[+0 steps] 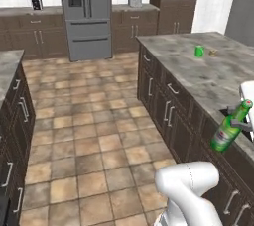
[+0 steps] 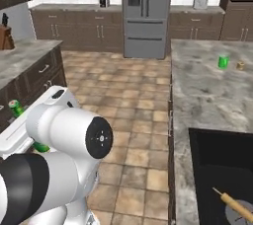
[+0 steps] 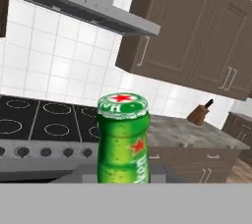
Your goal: Open the cabinet directly in front. Then move the beer and the mug to the dining counter with the candle on it.
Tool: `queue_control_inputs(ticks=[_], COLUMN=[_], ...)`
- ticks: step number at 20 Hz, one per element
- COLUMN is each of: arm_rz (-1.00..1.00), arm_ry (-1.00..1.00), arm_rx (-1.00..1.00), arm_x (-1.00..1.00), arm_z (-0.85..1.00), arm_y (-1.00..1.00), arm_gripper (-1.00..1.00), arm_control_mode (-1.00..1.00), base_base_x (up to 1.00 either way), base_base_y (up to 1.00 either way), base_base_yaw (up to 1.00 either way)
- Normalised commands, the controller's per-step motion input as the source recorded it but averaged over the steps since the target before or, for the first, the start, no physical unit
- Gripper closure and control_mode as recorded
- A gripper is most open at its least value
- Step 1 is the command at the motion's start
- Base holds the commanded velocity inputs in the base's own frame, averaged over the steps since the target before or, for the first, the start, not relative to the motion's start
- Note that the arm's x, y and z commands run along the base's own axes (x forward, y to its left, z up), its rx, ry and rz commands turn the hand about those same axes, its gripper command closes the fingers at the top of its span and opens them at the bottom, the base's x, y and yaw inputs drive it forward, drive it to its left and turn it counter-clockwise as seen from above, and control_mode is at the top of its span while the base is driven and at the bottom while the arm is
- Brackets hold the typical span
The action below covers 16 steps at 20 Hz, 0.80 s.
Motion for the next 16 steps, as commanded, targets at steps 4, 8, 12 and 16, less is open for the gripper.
queue_control_inputs(ticks=[4,8,12,16], arm_rz=[0.0,0.0,0.0,0.0], arm_ry=[0.0,0.0,0.0,0.0], arm_rx=[0.0,0.0,0.0,0.0], arm_x=[0.0,0.0,0.0,0.0], arm_z=[0.0,0.0,0.0,0.0], arm_y=[0.0,0.0,0.0,0.0], arm_gripper=[1.0,1.0,1.0,1.0], arm_control_mode=[1.0,1.0,1.0,1.0], base_base_x=[1.0,1.0,0.95,0.88], base_base_y=[0.28,0.16,0.15,0.11], base_base_yaw=[-0.21,-0.19,-0.22,-0.23])
